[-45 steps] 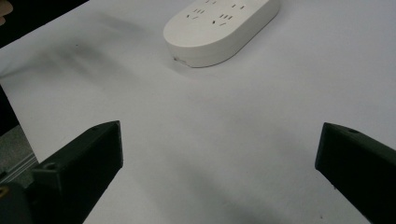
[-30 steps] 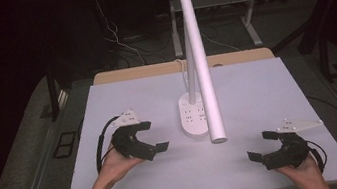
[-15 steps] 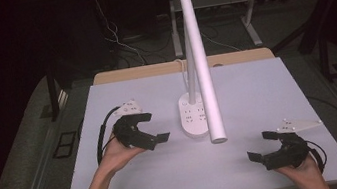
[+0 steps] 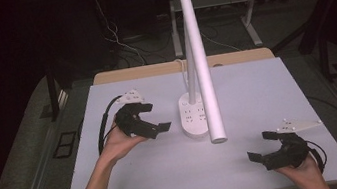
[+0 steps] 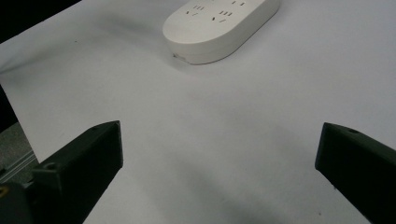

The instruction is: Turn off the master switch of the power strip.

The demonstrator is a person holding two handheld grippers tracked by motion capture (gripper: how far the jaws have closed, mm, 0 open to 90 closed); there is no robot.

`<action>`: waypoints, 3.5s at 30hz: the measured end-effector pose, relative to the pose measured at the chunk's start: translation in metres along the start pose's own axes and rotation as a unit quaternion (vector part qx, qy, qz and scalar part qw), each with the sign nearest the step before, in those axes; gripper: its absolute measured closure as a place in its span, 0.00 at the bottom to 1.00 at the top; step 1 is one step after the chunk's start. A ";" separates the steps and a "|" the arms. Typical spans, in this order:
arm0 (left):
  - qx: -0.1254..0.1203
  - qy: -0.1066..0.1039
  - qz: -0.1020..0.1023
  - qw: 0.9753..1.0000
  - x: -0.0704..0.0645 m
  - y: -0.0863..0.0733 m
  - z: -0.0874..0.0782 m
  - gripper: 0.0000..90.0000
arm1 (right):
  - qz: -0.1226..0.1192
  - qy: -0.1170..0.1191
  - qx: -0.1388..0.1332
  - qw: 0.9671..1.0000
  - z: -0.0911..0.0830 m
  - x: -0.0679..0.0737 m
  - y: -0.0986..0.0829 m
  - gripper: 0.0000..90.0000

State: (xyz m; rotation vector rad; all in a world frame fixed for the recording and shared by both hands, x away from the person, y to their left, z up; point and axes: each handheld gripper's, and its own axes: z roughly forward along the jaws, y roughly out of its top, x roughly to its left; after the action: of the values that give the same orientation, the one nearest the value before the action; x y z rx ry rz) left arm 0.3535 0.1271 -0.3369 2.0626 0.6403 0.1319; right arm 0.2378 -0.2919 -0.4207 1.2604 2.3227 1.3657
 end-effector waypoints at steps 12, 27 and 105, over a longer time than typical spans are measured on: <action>0.003 0.007 -0.002 1.000 0.012 0.014 0.005 0.00 | 0.001 0.000 0.000 1.000 0.000 0.000 0.000 0.00; 0.011 0.015 -0.005 1.000 0.026 0.030 0.015 0.00 | -0.001 0.000 0.001 1.000 0.001 -0.002 -0.001 0.00; -0.020 0.042 -0.101 0.994 0.083 0.023 0.105 0.16 | -0.007 -0.002 0.009 1.000 0.000 -0.004 -0.001 0.00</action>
State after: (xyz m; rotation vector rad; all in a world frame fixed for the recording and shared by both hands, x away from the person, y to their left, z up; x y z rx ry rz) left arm 0.4690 0.0777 -0.3890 1.9494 0.8876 0.1141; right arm 0.2392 -0.2951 -0.4225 1.2489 2.3413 1.3418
